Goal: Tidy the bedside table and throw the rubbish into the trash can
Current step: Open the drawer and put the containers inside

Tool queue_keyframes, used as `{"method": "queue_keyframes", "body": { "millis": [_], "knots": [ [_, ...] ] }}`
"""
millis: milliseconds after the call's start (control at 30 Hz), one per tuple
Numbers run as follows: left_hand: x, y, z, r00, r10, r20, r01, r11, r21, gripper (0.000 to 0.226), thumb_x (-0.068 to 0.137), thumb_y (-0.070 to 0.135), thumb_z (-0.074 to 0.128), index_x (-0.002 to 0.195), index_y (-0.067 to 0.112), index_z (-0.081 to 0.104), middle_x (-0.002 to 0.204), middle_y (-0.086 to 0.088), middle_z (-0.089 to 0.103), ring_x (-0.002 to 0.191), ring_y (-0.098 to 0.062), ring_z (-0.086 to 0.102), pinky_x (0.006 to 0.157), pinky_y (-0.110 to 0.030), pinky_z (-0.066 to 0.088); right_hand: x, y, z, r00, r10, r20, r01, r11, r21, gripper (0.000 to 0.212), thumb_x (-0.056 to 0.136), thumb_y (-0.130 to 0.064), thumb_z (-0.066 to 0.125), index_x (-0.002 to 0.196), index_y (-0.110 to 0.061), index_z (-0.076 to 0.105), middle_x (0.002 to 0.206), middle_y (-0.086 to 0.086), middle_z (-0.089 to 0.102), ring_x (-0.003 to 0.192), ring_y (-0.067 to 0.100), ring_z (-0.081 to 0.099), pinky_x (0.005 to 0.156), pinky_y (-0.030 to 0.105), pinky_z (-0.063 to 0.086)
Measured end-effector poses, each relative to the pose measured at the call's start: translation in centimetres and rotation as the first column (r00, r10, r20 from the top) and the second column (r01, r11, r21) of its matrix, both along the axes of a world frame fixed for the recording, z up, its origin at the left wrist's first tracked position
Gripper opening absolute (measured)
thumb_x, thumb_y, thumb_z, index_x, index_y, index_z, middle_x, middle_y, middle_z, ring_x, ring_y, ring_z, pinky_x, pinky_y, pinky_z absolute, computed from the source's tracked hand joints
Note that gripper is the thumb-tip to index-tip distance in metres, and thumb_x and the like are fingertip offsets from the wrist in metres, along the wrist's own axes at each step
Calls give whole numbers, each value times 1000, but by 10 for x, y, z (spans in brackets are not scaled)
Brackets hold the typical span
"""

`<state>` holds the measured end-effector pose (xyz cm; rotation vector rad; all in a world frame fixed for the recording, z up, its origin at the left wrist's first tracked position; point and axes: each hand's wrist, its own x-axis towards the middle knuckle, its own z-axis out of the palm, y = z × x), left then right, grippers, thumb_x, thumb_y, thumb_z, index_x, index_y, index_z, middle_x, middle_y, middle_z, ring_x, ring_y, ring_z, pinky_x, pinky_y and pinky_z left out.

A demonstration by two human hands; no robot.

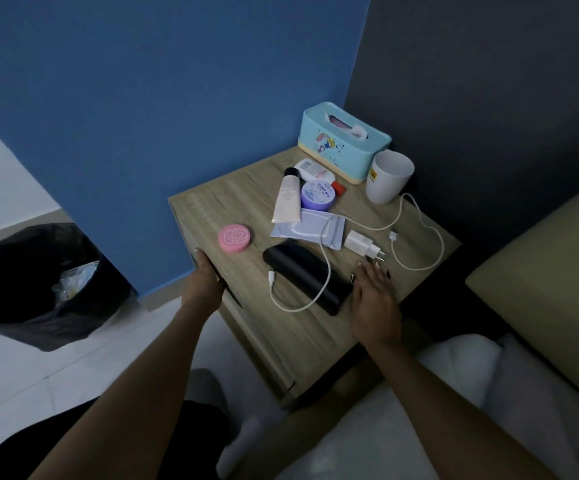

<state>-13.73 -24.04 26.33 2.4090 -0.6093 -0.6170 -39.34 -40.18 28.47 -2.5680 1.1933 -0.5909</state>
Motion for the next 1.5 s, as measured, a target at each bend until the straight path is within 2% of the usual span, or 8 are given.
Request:
{"method": "queue_keyframes", "body": {
  "millis": [167, 400, 600, 767, 900, 1067, 1267, 1500],
  "knots": [
    [2, 4, -4, 999, 6, -38, -7, 1000, -17, 92, 86, 26, 65, 149, 26, -2, 121, -23, 61, 104, -41, 62, 89, -55, 52, 0, 1, -1, 999, -1, -48, 1, 1000, -11, 41, 94, -12, 37, 129, -4, 55, 143, 15, 49, 138, 31, 38, 116, 46, 26],
    [1, 14, 4, 995, 55, -88, -54, 998, 13, 90, 90, 22, 58, 150, 13, -8, 127, -25, 57, 109, -41, 59, 92, -52, 50, 1, 1, -1, 999, -8, -48, 7, 1000, -12, 47, 92, -18, 31, 127, -3, 58, 139, 16, 52, 135, 32, 42, 114, 47, 29],
    [-2, 53, 22, 999, 31, -31, -32, 998, -55, 110, 88, 21, 64, 144, 25, -31, 133, -29, 52, 110, -43, 60, 90, -54, 51, -1, 2, 0, 999, -8, -35, 8, 1000, -6, 43, 91, -13, 36, 126, -1, 58, 138, 18, 53, 134, 34, 43, 112, 50, 32],
    [5, 86, 29, 1000, -20, 10, 20, 1000, 0, 113, 87, 20, 66, 143, 28, -32, 131, -30, 53, 107, -41, 61, 87, -51, 53, -3, 1, 0, 998, 7, -56, -7, 1000, -9, 41, 93, -14, 36, 126, -1, 58, 139, 18, 52, 134, 36, 42, 112, 51, 31],
    [11, 107, 27, 999, -22, 41, 19, 998, 66, 115, 86, 23, 67, 143, 26, -32, 124, -29, 58, 100, -39, 64, 83, -51, 55, -4, -1, 1, 998, 23, -67, -23, 1000, 0, 33, 94, -4, 46, 124, 0, 58, 140, 19, 51, 135, 36, 41, 112, 52, 31],
    [17, 130, 25, 999, -21, 45, 17, 996, 89, 113, 85, 20, 67, 145, 22, -29, 121, -25, 61, 102, -37, 64, 86, -51, 54, -2, 4, 4, 997, 7, -76, -7, 1000, 6, 55, 91, -27, 25, 123, 3, 59, 135, 22, 54, 131, 35, 46, 111, 47, 32],
    [23, 147, 18, 998, -9, 55, 2, 992, 126, 116, 84, 20, 69, 145, 23, -29, 111, -24, 64, 90, -36, 66, 81, -52, 55, -1, 2, 2, 997, 2, -75, -1, 1000, 15, 49, 91, -21, 31, 125, 2, 57, 137, 21, 53, 132, 35, 45, 112, 49, 32],
    [26, 150, 11, 998, -12, 69, 4, 994, 114, 115, 84, 18, 69, 145, 23, -28, 112, -23, 63, 88, -34, 67, 79, -51, 57, 0, 5, 4, 997, 5, -78, -2, 999, 35, 48, 90, -18, 31, 126, 3, 56, 137, 21, 52, 132, 38, 43, 111, 52, 32]
  ]
}}
